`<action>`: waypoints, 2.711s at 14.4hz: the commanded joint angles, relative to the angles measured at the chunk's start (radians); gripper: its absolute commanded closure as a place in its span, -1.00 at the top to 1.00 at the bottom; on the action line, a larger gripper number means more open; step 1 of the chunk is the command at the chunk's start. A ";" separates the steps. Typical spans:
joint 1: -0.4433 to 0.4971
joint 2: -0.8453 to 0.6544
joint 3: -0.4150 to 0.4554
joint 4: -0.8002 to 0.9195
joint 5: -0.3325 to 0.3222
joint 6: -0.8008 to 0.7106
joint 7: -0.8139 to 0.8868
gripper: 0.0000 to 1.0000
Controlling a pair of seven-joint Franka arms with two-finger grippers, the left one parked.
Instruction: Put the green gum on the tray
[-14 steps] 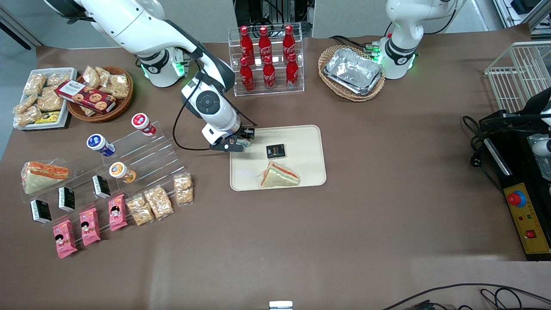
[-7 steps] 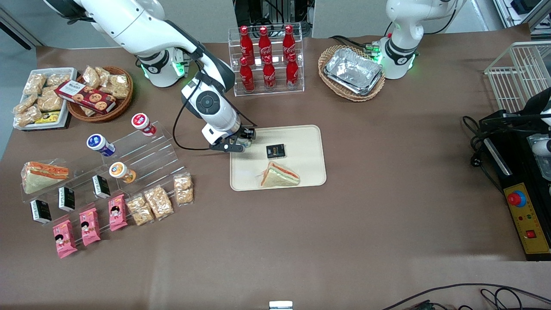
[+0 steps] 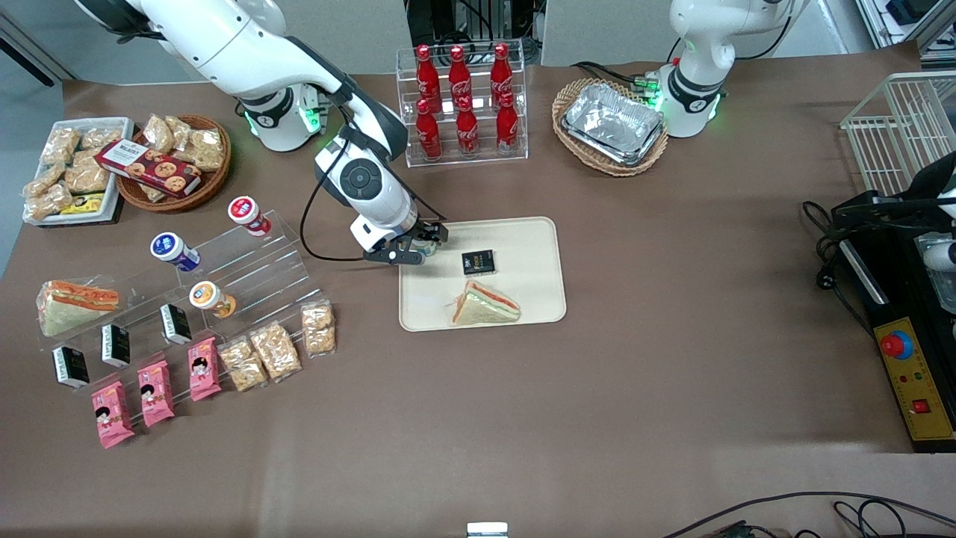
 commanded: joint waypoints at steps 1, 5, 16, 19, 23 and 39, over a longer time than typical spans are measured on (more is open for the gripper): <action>-0.017 -0.045 0.002 0.014 -0.034 -0.017 0.024 1.00; -0.053 -0.151 0.006 0.144 -0.019 -0.292 0.010 1.00; -0.117 -0.303 -0.298 0.580 0.088 -0.955 -0.512 1.00; -0.116 -0.363 -0.416 0.580 0.087 -1.012 -0.630 1.00; -0.116 -0.416 -0.553 0.558 0.084 -1.026 -0.801 1.00; -0.117 -0.463 -0.694 0.500 0.085 -0.959 -0.967 1.00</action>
